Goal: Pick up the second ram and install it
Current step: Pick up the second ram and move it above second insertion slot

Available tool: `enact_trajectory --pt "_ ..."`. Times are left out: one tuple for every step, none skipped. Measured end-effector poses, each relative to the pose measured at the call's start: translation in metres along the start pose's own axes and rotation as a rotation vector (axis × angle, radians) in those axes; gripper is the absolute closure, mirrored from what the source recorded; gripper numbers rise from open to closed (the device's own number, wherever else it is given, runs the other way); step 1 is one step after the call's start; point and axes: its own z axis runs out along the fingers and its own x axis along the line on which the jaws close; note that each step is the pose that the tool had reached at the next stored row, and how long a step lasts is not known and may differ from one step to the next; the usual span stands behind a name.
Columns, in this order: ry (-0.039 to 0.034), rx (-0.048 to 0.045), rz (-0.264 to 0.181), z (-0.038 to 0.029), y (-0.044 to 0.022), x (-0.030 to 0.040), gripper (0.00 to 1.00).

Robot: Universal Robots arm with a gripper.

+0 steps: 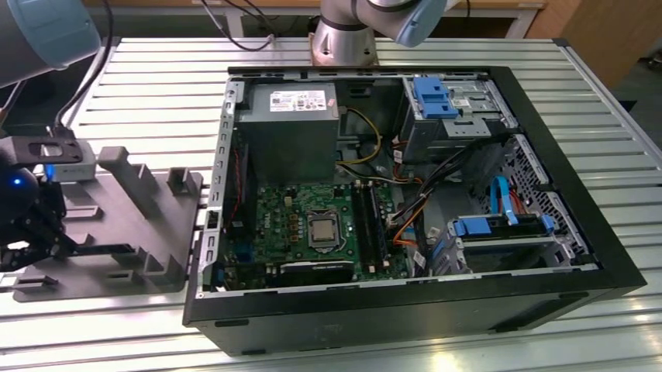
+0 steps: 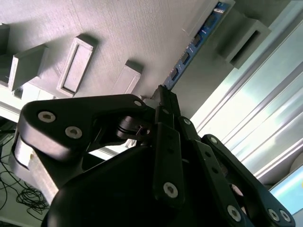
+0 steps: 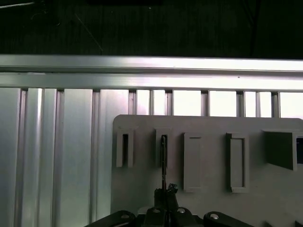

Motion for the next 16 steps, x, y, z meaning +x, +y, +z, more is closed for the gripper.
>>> enact_trajectory --pt "0.0000 0.0000 0.000 -0.0015 0.0001 -0.0001 0.89" --pt "0.0001 -0.0001 0.000 -0.0032 0.0001 -0.0001 0.89" --pt "0.0000 0.0000 0.000 -0.0047 0.0002 -0.0001 0.89" --pt "0.0000 0.0000 0.000 -0.0066 0.0002 -0.0002 0.89" --pt "0.0000 0.0001 0.000 -0.0084 0.0003 -0.0002 0.89" --pt "0.0000 0.0000 0.000 -0.0104 0.0004 -0.0003 0.89" --pt "0.0001 0.0000 0.000 -0.0125 0.0004 -0.0004 0.89" --pt "0.0000 0.0001 0.000 -0.0143 0.0005 -0.0004 0.89" --pt "0.0001 -0.0001 0.000 -0.0161 0.0006 -0.0005 0.89" --pt "0.0000 0.0000 0.000 -0.0177 0.0006 -0.0005 0.89" --pt "0.0001 -0.0001 0.000 -0.0194 0.0007 -0.0006 0.89" --pt "0.0001 0.0000 0.000 -0.0209 0.0007 -0.0006 0.89" --pt "0.0001 0.0000 0.000 -0.0225 0.0008 -0.0006 0.89" --pt "0.0000 0.0000 0.000 -0.0242 0.0009 -0.0007 0.89" --pt "0.0000 0.0001 0.000 -0.0260 0.0009 -0.0008 0.89" --pt "0.0001 -0.0001 0.000 -0.0281 0.0010 -0.0008 0.89"
